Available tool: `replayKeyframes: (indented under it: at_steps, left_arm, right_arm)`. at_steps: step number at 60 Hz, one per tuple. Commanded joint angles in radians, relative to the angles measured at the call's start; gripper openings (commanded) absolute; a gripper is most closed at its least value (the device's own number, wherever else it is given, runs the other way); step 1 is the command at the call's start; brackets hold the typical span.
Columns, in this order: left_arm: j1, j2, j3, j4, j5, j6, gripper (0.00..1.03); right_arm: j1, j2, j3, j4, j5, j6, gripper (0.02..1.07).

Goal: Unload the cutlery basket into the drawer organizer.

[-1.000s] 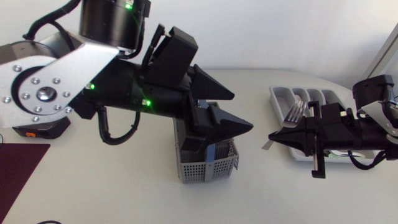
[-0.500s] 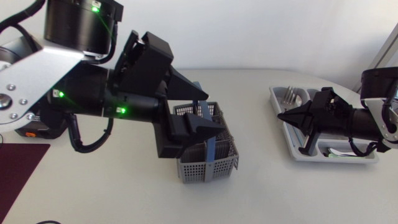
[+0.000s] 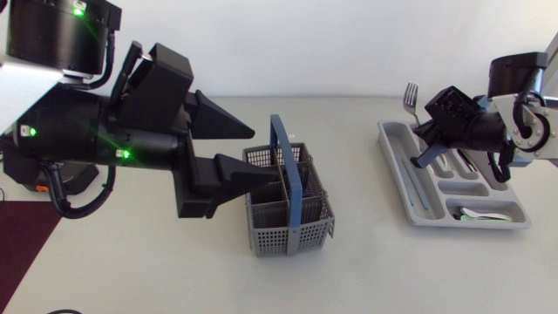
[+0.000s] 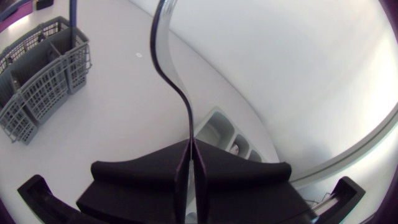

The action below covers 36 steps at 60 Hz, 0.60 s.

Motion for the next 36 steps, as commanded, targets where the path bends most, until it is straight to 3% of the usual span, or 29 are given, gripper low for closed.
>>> replayKeyframes:
  at_steps: [1,26,36]
  left_arm:
    - [0.023,-0.028,-0.030,-0.007,-0.003,0.025,1.00]
    - [0.038,-0.057,-0.050,-0.010,-0.014,0.035,1.00]
    - [0.034,-0.060,-0.048,-0.010,-0.020,0.035,1.00]
  right_arm:
    - [0.014,0.053,0.051,-0.014,0.064,0.076,0.07]
    - [0.028,0.242,0.199,-0.006,0.406,0.240,0.07]
    - [-0.007,0.311,0.311,-0.136,0.474,0.393,0.07]
